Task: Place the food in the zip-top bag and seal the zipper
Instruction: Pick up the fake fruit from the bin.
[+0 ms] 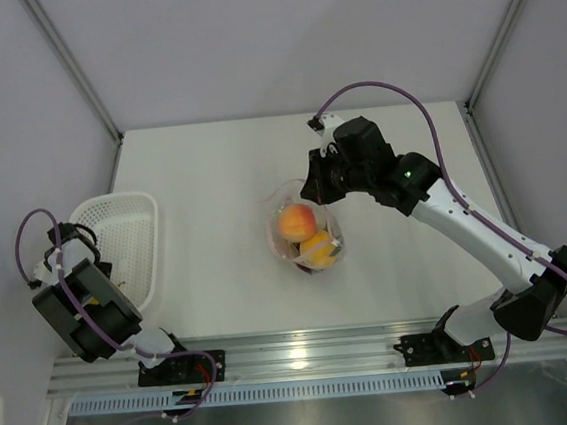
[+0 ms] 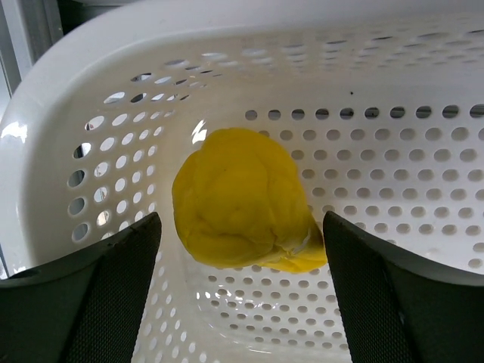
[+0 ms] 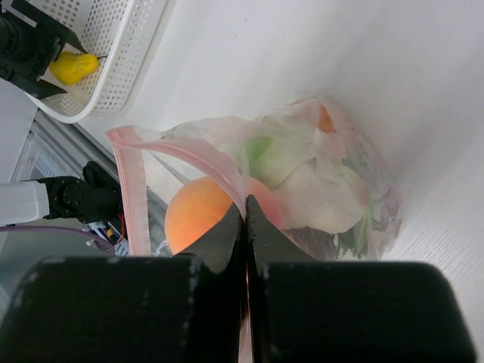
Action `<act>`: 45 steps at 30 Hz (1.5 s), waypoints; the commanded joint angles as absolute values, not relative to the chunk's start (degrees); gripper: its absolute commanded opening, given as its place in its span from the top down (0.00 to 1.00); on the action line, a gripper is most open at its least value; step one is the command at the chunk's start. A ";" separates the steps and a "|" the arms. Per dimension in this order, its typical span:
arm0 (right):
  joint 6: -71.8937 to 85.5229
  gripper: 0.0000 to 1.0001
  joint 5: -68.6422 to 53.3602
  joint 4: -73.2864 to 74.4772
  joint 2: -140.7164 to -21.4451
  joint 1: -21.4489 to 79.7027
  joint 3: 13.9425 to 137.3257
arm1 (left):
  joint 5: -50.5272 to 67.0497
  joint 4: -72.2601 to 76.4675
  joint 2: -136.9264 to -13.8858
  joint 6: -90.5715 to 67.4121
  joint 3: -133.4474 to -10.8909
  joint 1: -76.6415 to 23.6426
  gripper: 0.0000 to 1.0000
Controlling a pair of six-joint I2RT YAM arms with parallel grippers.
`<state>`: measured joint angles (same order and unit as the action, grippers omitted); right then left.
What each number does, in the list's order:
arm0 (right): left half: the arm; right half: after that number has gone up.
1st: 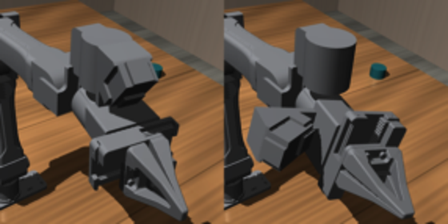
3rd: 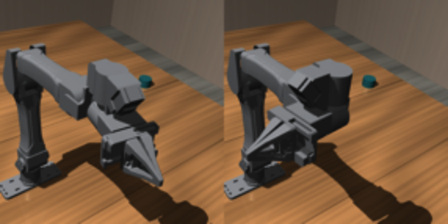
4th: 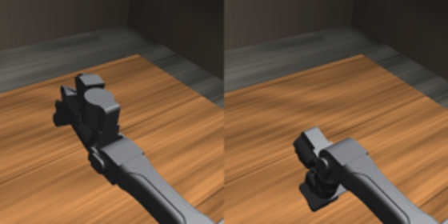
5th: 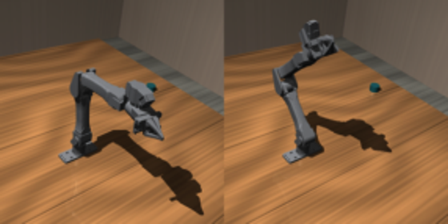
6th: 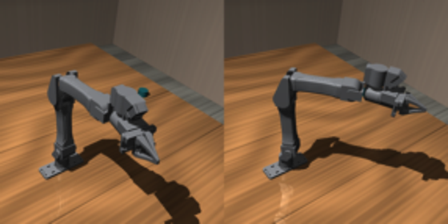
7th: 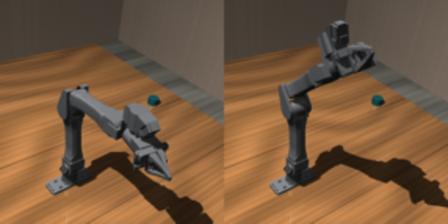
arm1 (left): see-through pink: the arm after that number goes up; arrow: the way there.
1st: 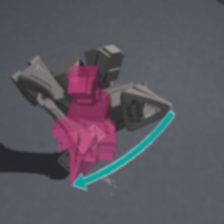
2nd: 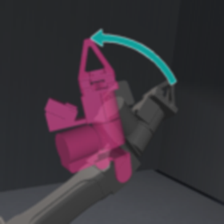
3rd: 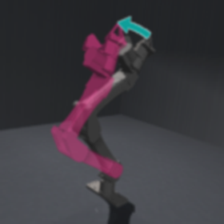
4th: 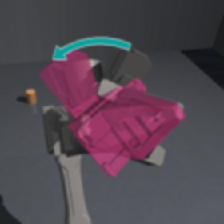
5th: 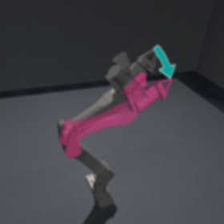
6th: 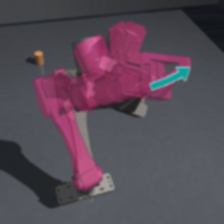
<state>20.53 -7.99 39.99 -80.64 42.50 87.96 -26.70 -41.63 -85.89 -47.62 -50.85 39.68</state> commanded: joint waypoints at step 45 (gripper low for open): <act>21.89 1.00 -2.73 39.37 -82.62 42.71 90.26 | 44.30 -1.50 -46.41 -49.23 -53.52 -8.68 0.71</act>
<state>21.06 -4.49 39.99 -82.96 42.52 87.53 35.07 -9.85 -47.22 -48.60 -50.74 -2.28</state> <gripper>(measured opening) 0.002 0.582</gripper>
